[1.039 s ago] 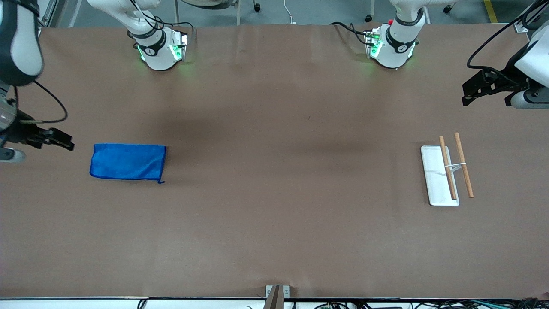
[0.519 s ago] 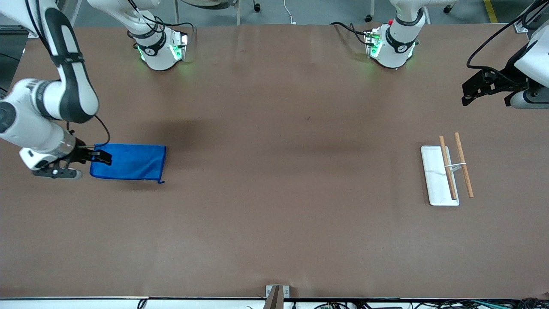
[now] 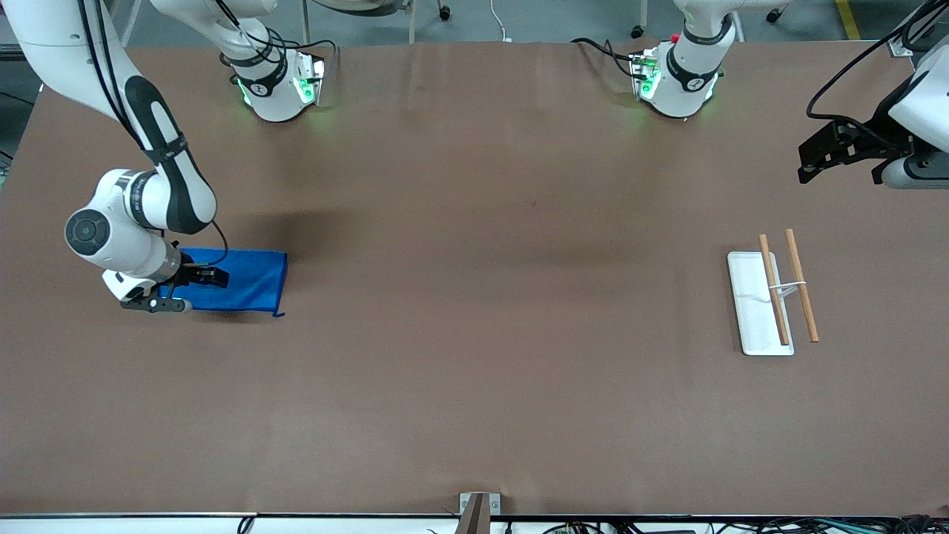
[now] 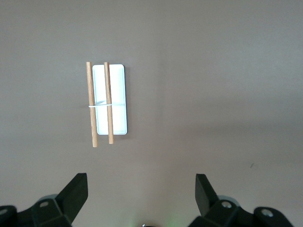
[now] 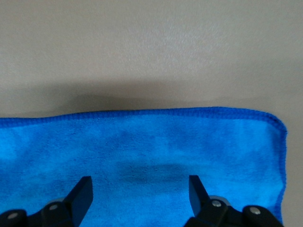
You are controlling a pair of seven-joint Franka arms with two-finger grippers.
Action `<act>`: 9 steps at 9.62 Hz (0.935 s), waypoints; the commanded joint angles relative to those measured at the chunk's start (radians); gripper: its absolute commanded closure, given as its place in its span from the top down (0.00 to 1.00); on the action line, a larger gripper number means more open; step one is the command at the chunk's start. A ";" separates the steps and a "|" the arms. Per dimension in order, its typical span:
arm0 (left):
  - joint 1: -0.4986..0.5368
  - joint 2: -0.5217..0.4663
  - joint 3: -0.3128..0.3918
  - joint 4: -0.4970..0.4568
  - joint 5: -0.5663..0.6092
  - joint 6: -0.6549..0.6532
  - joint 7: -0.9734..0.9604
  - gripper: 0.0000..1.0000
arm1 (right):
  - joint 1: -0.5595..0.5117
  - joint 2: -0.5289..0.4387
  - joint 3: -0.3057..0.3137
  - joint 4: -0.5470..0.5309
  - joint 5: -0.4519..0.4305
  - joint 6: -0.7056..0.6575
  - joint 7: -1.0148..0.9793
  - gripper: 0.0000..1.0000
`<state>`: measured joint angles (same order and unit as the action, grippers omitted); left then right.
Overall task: Right arm passes towel to left arm to hang
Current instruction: 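Lower the right gripper onto the blue towel's edge and close it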
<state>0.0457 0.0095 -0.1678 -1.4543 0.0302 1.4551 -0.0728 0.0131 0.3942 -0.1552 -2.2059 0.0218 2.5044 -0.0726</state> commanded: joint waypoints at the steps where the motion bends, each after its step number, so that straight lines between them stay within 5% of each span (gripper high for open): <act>1: -0.003 0.018 -0.004 -0.014 0.020 -0.013 0.013 1.00 | -0.009 -0.005 0.011 -0.021 0.036 0.011 0.004 0.90; 7: -0.004 0.029 -0.004 -0.011 0.020 -0.012 0.013 1.00 | -0.012 0.051 0.025 -0.028 0.096 0.053 0.002 0.84; 9: -0.006 0.029 -0.004 -0.009 0.020 -0.010 0.011 1.00 | -0.012 0.063 0.023 -0.028 0.096 0.054 0.001 0.73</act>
<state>0.0435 0.0224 -0.1687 -1.4543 0.0302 1.4551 -0.0727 0.0131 0.4453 -0.1418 -2.2191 0.1064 2.5392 -0.0724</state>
